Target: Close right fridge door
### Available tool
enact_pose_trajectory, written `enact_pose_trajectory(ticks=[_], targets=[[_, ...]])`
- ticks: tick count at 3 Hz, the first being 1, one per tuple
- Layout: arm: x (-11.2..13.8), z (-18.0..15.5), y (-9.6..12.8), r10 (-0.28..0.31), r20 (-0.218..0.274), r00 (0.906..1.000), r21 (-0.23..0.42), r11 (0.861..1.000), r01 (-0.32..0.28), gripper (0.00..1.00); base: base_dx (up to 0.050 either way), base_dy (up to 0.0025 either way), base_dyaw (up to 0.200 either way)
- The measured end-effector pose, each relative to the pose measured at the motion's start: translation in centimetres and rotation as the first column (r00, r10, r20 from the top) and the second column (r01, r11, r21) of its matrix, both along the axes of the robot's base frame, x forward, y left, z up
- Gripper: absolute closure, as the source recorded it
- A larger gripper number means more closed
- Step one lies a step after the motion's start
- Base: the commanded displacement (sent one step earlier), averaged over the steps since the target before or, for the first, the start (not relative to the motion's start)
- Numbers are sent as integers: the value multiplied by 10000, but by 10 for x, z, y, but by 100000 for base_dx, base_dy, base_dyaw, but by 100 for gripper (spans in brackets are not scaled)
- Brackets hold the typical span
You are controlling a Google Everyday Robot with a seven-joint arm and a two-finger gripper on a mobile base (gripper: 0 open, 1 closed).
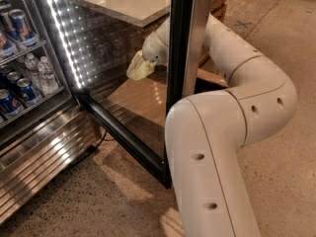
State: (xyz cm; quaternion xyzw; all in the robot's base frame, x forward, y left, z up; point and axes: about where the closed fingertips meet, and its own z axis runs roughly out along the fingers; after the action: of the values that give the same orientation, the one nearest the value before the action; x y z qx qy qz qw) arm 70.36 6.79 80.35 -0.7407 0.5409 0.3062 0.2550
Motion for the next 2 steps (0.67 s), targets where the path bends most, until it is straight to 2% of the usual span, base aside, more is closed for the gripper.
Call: enact_pose_trajectory(ticks=[1,2], targets=[[-9,8,6,134,539,9985,198,9997,-145,100,0,0,0],[-30,1,9,215,666,9976,296,9993,-236,100,0,0,0]])
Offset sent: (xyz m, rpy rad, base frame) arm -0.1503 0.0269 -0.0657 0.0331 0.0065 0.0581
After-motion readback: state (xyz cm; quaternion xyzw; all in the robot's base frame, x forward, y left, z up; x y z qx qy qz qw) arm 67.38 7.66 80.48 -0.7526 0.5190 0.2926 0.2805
